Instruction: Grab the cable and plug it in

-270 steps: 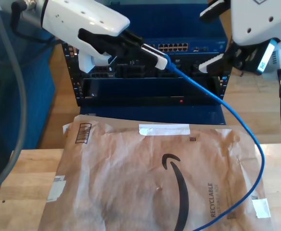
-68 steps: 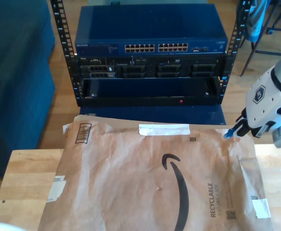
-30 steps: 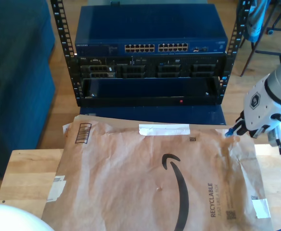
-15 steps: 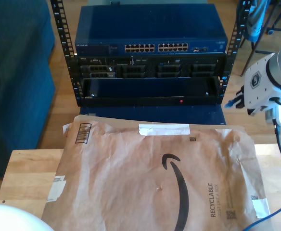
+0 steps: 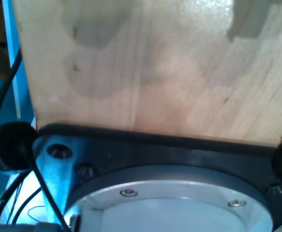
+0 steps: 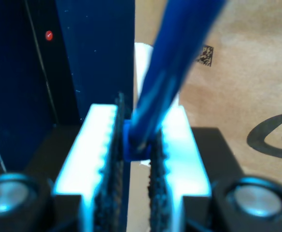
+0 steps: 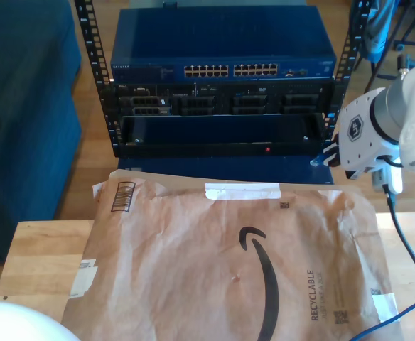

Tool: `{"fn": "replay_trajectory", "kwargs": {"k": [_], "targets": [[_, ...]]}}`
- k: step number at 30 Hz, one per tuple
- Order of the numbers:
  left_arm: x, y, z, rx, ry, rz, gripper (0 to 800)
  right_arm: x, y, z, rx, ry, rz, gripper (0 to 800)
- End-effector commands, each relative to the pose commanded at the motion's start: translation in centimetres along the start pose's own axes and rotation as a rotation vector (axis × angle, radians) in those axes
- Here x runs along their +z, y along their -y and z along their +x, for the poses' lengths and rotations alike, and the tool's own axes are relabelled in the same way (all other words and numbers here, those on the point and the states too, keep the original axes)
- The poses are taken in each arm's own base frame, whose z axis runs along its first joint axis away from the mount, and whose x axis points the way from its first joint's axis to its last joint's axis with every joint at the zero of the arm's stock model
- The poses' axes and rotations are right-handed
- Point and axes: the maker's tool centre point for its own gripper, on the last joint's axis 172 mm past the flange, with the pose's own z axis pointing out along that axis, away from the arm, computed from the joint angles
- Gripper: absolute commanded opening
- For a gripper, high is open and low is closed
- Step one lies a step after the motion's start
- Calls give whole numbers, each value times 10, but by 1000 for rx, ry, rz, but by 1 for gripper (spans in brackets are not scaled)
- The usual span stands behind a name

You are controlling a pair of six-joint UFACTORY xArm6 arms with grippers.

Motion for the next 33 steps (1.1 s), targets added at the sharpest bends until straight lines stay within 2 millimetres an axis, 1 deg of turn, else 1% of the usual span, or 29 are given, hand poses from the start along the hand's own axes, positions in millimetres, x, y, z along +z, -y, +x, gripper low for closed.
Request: {"fn": "replay_trajectory", "kwargs": {"k": [2,4,7,9,10,12,14,15,17,18,20,23,26,27,29,31,33], "targets": [[0,0,0,0,0,0,800,-11,2,-2,-12,3,24,0],[0,0,0,0,0,0,799,-9,0,0,-23,1,18,0],[0,0,0,0,0,0,799,-3,-10,6,-89,-1,0,0],[0,0,0,0,0,0,799,9,-34,12,-108,-5,-39,0],[0,0,0,0,0,0,799,10,-38,12,-110,-5,-42,0],[0,0,0,0,0,0,799,5,-38,12,-115,-3,-31,0],[0,0,0,0,0,0,799,5,-45,13,-114,-2,-34,0],[0,0,0,0,0,0,800,-1,-43,12,-117,-2,-19,0],[0,0,0,0,0,0,800,-8,-28,10,-121,-5,20,0],[0,0,0,0,0,0,800,-6,-21,15,-110,-13,33,0],[0,0,0,0,0,0,799,-6,-15,19,-111,-21,56,0],[0,0,0,0,0,0,799,-10,-12,11,-138,-16,63,0],[0,0,0,0,0,0,799,-12,-12,-7,-174,4,58,0],[0,0,0,0,-2,0,799,-12,-14,-9,-177,7,56,0],[0,0,0,0,0,0,799,-18,-15,-14,-187,12,69,0],[0,0,0,0,0,0,799,-15,-20,-13,-187,11,62,0],[0,0,0,0,0,0,799,-16,-18,-14,-193,10,66,0]]}}
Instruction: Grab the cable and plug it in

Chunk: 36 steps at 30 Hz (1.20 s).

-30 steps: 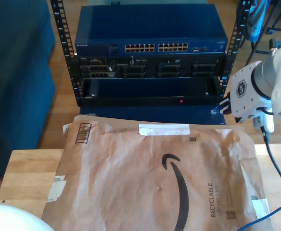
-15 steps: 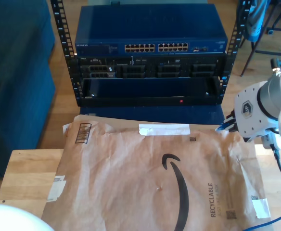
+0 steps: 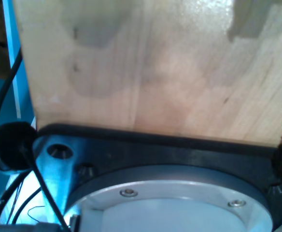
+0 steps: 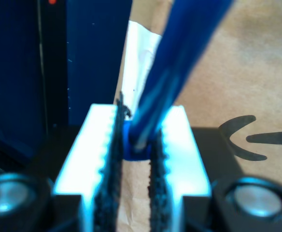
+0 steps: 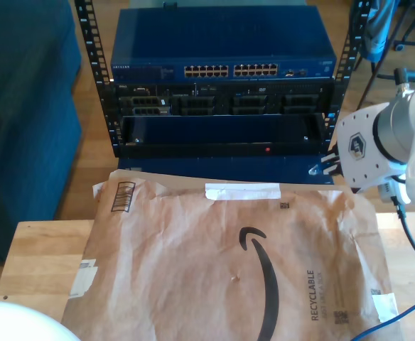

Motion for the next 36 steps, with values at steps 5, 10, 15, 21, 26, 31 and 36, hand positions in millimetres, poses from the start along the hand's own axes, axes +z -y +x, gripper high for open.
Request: {"fn": "replay_trajectory", "kwargs": {"k": [5,10,15,21,26,31,36], "targets": [[0,0,0,0,0,0,799,3,5,-7,-1,9,7,0],[0,0,0,0,0,0,799,-3,53,-31,-46,25,86,0],[0,0,0,0,0,0,799,-14,75,-32,-55,21,124,0],[0,0,0,0,0,0,799,-3,76,-28,-36,19,109,0],[0,0,0,0,-2,0,800,5,76,-20,-26,4,116,0],[0,0,0,0,0,0,799,20,63,-4,-15,-32,158,0],[0,0,0,0,0,0,800,0,101,4,-12,-74,328,0]]}}
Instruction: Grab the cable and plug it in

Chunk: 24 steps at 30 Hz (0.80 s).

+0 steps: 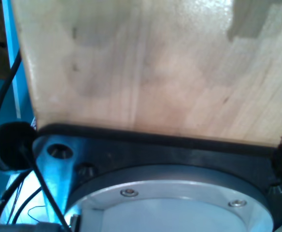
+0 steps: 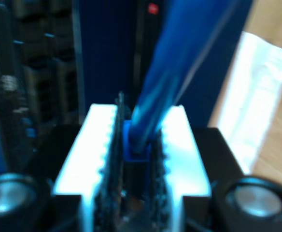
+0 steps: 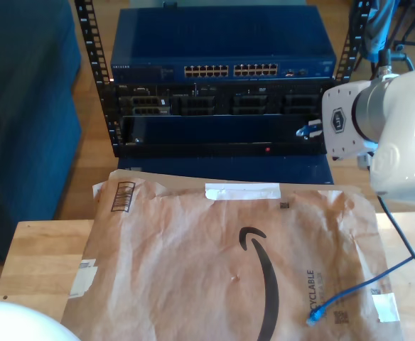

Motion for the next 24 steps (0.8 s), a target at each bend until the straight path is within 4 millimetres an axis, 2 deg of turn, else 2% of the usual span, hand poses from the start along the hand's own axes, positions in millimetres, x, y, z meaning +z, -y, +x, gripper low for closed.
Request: {"fn": "replay_trajectory", "kwargs": {"k": [3,5,6,9,12,14,16,19,24], "targets": [[0,0,0,0,0,0,800,-2,24,1,-6,-17,87,0],[0,0,0,0,0,0,799,2,28,-12,-22,-4,102,0],[0,0,0,0,0,0,799,3,29,-20,-33,6,105,0],[0,0,0,0,0,0,799,12,26,-20,-39,-1,113,0],[0,0,0,0,0,0,799,20,25,-30,-52,0,144,0],[0,0,0,0,0,0,799,20,31,-34,-56,2,163,0],[0,0,0,0,0,0,800,28,32,-30,-58,-15,191,0],[0,0,0,0,0,0,800,32,43,-43,-82,-22,278,0],[0,0,0,0,0,0,800,45,37,-38,-89,-47,312,0]]}}
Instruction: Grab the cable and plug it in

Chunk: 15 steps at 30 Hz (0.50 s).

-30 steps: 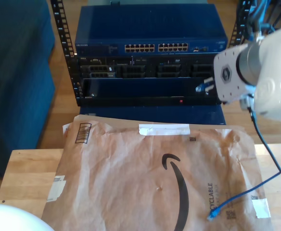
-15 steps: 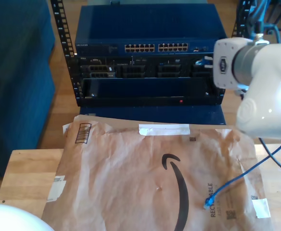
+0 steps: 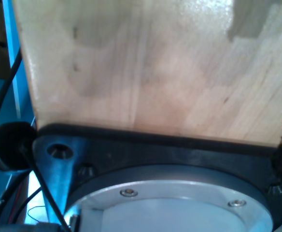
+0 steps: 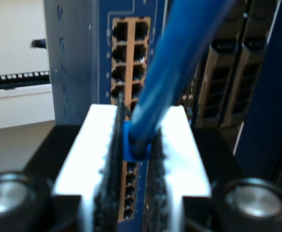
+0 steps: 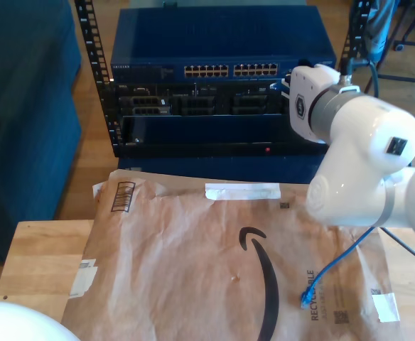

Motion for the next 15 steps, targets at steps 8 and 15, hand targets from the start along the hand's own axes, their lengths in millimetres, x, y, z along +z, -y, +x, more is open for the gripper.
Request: {"fn": "replay_trajectory", "kwargs": {"k": [8,15], "targets": [[0,0,0,0,0,0,800,0,18,7,82,-41,150,0],[0,0,0,0,0,0,799,-2,19,14,152,-97,220,0]]}}
